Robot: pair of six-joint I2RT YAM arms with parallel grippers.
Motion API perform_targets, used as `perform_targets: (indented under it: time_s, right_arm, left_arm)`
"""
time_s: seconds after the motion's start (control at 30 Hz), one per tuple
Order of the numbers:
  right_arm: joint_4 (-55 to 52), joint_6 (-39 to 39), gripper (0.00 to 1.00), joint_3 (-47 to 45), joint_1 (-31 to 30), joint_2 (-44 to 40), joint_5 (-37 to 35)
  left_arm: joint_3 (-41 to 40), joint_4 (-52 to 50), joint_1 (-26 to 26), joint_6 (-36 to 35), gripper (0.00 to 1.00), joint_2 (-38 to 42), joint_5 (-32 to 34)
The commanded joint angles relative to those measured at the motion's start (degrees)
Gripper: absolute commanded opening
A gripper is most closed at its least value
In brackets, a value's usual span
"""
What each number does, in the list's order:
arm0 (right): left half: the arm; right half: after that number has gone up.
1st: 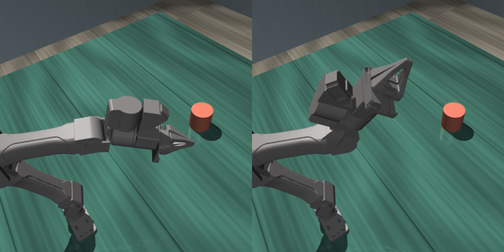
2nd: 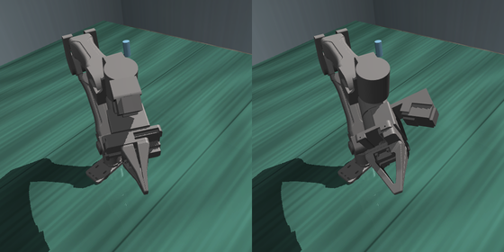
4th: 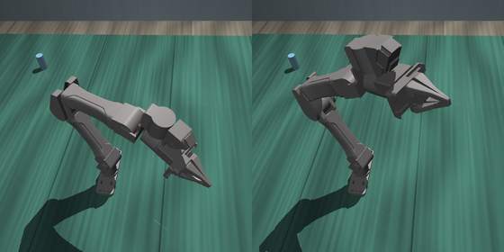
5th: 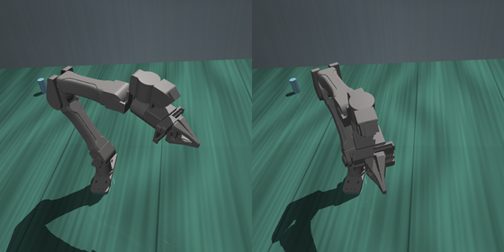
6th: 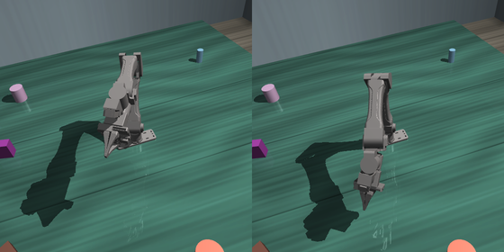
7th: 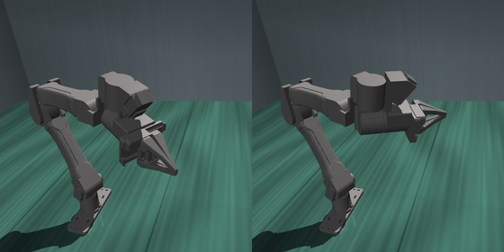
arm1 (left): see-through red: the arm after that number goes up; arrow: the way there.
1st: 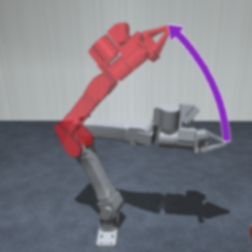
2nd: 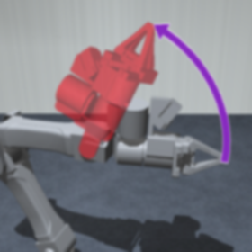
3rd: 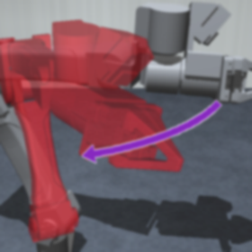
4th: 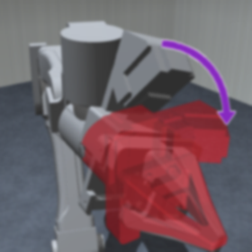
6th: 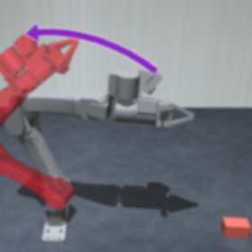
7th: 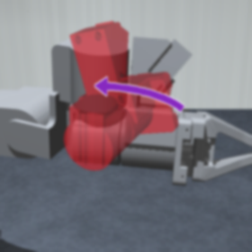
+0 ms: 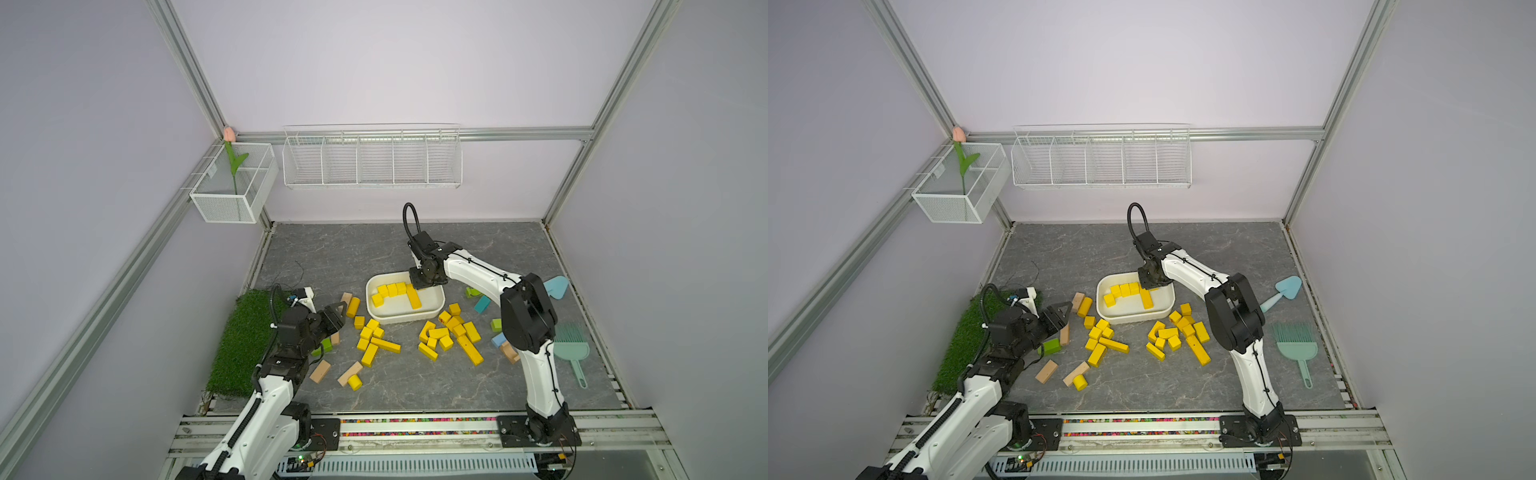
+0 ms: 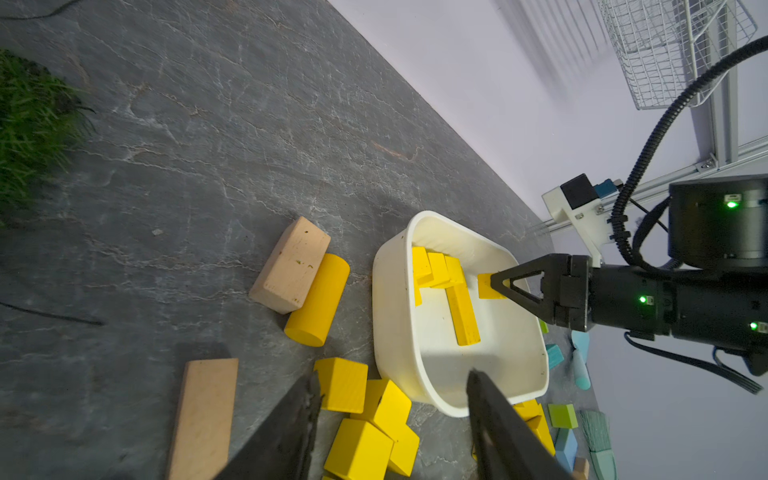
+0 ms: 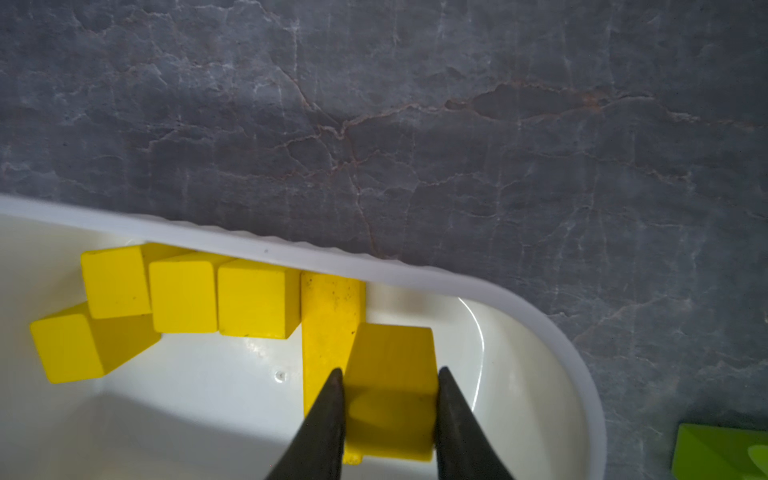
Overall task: Pick out the yellow building blocks
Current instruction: Place the building block in the storage box.
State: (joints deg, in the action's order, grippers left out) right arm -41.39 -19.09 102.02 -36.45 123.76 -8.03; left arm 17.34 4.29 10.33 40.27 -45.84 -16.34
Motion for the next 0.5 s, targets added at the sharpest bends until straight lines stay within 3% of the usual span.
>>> perform_targets:
  time_s: [0.0,0.47]
  right_arm:
    - [1.74,1.68,0.28,1.33,0.41,1.47,-2.22]
    - [2.83,0.39,0.29,3.26,1.00,4.98,-0.38]
  left_arm:
    - [-0.80,2.36,-0.74,0.75,0.59,-0.34,-1.56]
    - [-1.21,3.35,-1.89,1.12,0.58,-1.07,-2.99]
